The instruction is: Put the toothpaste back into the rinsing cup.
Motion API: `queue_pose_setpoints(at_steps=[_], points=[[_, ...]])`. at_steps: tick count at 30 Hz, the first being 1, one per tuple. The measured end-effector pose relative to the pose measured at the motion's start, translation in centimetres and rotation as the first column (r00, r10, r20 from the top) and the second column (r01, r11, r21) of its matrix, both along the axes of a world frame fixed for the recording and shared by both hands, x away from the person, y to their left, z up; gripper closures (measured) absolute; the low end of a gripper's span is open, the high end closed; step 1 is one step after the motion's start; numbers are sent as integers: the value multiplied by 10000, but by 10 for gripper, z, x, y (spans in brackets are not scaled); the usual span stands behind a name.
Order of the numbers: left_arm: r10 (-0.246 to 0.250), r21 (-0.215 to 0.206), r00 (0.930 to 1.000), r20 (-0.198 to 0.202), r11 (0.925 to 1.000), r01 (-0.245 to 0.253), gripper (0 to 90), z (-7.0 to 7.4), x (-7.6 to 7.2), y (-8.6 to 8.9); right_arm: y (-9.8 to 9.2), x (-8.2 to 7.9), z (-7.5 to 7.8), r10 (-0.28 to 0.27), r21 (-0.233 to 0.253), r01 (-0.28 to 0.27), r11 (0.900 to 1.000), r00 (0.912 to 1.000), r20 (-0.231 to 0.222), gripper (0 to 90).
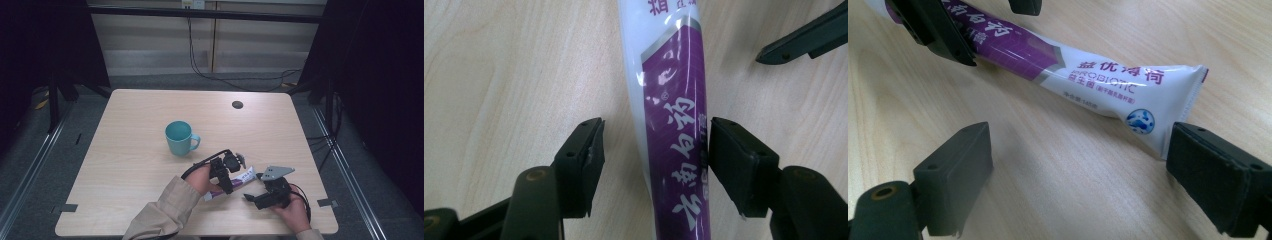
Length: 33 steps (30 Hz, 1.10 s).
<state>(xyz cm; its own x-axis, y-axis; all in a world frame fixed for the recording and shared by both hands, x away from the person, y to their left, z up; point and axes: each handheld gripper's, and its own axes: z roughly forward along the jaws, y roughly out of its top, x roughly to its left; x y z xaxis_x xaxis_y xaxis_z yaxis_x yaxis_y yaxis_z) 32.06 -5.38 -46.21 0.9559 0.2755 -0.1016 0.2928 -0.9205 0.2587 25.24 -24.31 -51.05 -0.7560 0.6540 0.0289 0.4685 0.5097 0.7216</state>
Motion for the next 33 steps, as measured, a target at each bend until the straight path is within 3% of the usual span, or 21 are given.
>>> queue_pose_setpoints(at_steps=[33], points=[[-282, 388, 9995, -110, 9988, 286, 538, -4, 1, -15, 0, 0, 0, 27, -6, -27, 10000, 10000, 25, 102]])
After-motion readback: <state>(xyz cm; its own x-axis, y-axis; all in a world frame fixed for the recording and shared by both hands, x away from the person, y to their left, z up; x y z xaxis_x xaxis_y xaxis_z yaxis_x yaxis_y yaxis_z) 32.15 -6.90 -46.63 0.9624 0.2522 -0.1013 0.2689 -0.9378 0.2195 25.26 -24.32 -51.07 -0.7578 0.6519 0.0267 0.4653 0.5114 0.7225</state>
